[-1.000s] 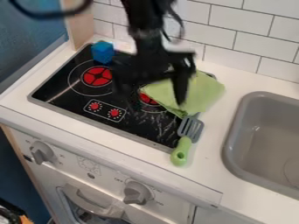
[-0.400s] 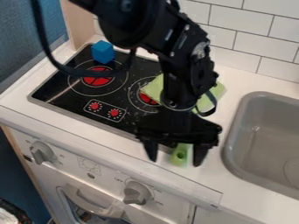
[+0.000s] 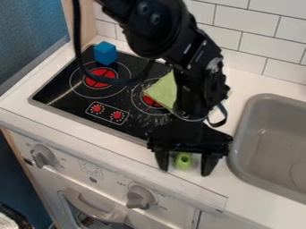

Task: Moved the green spatula to the left side of stove

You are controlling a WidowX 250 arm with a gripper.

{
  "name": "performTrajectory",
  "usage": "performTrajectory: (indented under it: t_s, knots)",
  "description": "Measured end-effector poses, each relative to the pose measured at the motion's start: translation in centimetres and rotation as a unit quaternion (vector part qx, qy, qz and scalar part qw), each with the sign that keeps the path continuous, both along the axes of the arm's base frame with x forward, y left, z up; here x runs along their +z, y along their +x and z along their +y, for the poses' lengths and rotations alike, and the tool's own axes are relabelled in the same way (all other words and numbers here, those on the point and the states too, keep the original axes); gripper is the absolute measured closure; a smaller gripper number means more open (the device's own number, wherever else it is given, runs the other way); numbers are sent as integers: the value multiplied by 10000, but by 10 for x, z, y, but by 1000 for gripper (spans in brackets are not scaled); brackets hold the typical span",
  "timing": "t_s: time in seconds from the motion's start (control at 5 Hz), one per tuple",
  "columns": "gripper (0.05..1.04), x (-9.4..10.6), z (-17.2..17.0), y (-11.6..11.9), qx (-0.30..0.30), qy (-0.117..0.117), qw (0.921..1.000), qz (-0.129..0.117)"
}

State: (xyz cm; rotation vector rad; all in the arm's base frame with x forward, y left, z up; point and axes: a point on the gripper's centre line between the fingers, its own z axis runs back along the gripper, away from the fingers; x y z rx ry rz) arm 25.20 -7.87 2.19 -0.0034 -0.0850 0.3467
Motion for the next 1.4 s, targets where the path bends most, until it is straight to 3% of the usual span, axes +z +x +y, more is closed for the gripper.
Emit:
performTrajectory:
  t_s: [0.4,0.6,1.0,1.2,1.4]
  knots:
    - [640,1,-3,2,91,-140,9999,25]
    - [648,4,-4,-3,-29,-180,9997,138]
    - [649,63,4,0,186,-710,9969,-283]
    - [648,86,31,17,909,-829,9917,-368]
    - [648,106,79,53,2038,-746,9741,-636]
